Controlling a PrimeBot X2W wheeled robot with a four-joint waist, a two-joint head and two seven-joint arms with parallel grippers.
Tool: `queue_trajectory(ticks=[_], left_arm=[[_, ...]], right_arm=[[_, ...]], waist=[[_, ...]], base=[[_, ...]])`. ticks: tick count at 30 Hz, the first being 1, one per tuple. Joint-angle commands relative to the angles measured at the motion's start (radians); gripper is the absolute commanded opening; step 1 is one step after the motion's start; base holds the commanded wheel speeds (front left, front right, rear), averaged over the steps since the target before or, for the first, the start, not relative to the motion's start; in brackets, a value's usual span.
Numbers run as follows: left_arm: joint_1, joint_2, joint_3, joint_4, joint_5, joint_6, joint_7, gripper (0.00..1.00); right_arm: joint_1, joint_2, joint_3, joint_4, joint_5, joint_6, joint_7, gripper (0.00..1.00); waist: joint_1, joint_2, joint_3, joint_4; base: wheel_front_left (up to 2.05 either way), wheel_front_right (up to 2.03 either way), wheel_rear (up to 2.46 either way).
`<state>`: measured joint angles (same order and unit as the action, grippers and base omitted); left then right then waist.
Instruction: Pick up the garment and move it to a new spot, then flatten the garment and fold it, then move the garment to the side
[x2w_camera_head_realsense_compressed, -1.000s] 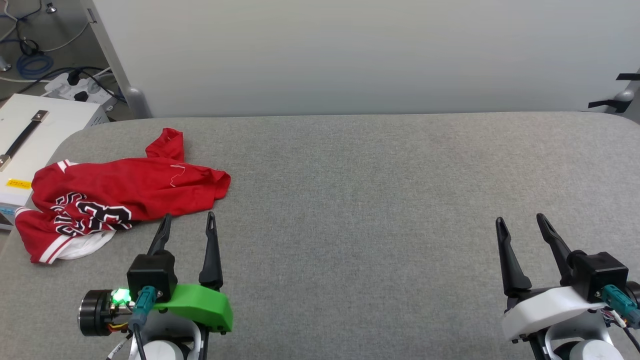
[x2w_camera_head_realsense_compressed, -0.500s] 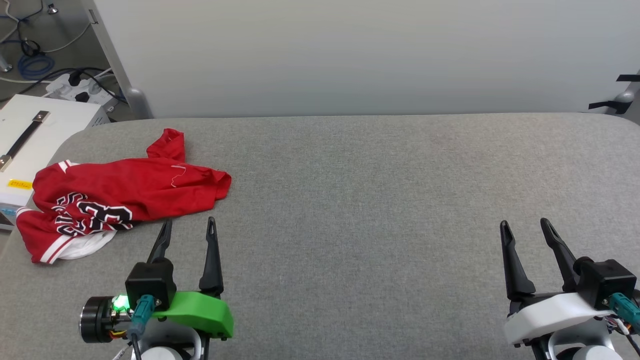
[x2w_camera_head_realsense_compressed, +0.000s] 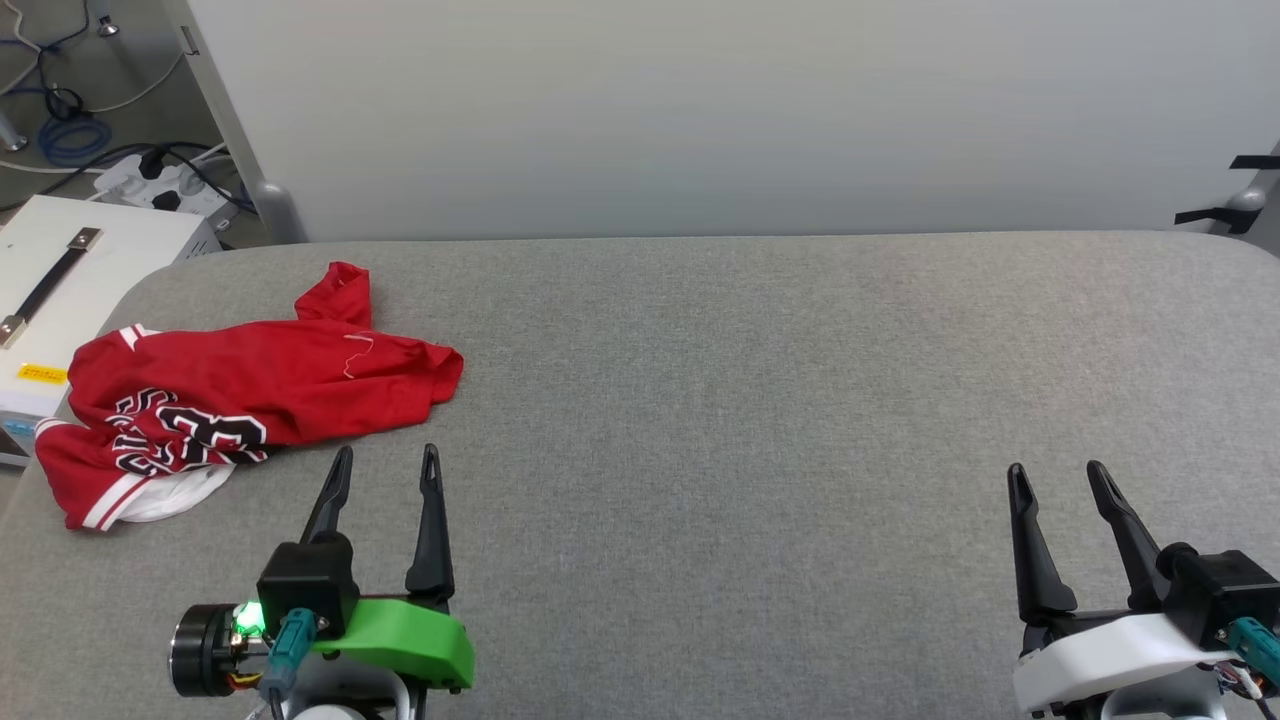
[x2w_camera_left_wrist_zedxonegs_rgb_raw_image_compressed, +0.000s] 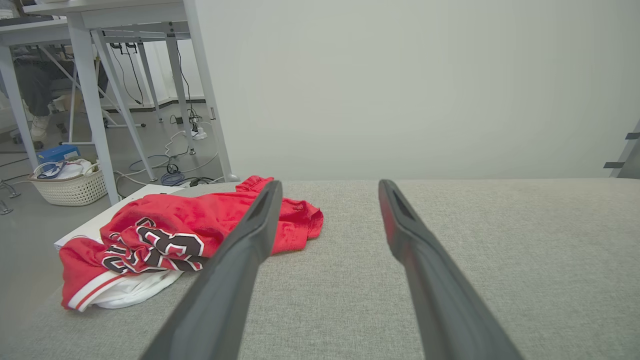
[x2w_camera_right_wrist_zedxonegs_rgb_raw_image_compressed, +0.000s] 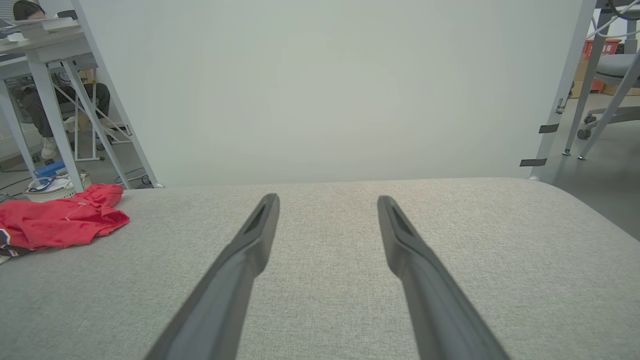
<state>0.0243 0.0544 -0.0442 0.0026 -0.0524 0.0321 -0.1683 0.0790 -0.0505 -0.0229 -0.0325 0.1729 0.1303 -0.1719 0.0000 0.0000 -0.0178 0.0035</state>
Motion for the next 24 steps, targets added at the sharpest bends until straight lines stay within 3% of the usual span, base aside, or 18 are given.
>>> queue_trajectory(ticks=[1,15,24], left_arm=[[0.021,-0.003,-0.001,0.003,-0.009,0.009,-0.012,1.0],[0.031,-0.003,-0.006,0.018,-0.015,0.017,-0.045,1.0],[0.026,-0.004,0.008,0.029,-0.013,0.029,-0.064,1.0]], right_arm=[[0.013,0.0,-0.003,0.003,0.015,0.0,-0.01,1.0],[0.033,0.0,-0.006,0.004,0.046,0.0,-0.042,1.0],[0.037,0.0,0.008,-0.008,0.033,0.0,-0.061,1.0]], waist=[[0.0,0.0,-0.001,0.0],[0.0,0.0,-0.006,0.009],[0.0,0.0,0.01,0.063]], base=[[0.0,0.0,0.0],[0.0,0.0,0.0],[0.0,0.0,0.0]])
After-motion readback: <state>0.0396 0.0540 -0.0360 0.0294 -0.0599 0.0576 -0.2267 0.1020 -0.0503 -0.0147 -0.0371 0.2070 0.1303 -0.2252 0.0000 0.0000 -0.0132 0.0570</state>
